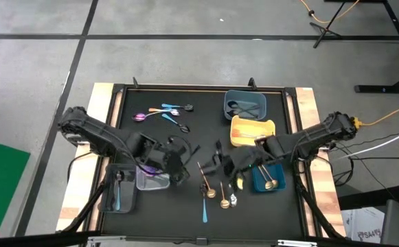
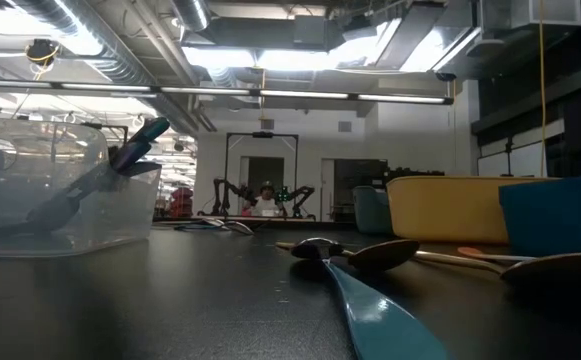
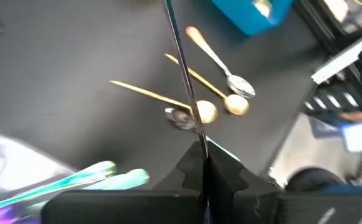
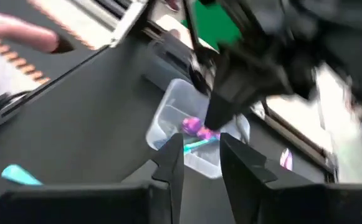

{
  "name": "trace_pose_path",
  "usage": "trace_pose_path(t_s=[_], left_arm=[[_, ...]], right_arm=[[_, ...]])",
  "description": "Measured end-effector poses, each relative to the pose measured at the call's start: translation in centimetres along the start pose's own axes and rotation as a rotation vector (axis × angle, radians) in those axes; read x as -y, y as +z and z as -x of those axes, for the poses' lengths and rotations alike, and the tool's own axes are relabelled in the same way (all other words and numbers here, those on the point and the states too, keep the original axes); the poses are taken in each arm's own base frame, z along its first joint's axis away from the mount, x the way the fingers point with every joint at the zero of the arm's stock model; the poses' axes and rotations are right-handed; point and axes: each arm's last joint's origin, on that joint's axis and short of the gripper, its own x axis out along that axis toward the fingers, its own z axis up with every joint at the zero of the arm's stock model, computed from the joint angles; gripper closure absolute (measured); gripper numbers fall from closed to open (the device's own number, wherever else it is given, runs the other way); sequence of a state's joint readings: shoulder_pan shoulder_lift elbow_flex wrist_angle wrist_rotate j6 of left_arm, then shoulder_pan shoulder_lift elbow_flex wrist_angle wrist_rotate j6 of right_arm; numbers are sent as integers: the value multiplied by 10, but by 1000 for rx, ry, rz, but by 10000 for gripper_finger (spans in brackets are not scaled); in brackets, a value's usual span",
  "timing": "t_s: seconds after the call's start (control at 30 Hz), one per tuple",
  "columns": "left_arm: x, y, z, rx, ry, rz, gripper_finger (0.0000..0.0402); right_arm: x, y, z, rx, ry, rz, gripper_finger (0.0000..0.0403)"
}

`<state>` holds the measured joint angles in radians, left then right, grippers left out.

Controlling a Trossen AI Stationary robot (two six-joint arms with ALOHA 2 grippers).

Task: Sort silverware by color (type)
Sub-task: Put the black spoon into the light blue bin

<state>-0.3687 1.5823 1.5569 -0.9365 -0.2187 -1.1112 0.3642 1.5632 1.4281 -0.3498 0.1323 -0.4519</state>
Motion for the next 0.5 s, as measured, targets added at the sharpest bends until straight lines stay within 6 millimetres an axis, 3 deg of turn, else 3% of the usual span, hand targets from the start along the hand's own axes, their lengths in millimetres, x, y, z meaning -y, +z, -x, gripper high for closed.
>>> trace_pose_path(t_s=[0.23,0.5], left_arm=[[21,1,-23,-29,-165,-60,401],[23,1,-26,-27,-177,-78,401]], right_arm=[[-38,5,-12,-133,-136,185,308],[-59,5,-22,-241,-290,260,308]])
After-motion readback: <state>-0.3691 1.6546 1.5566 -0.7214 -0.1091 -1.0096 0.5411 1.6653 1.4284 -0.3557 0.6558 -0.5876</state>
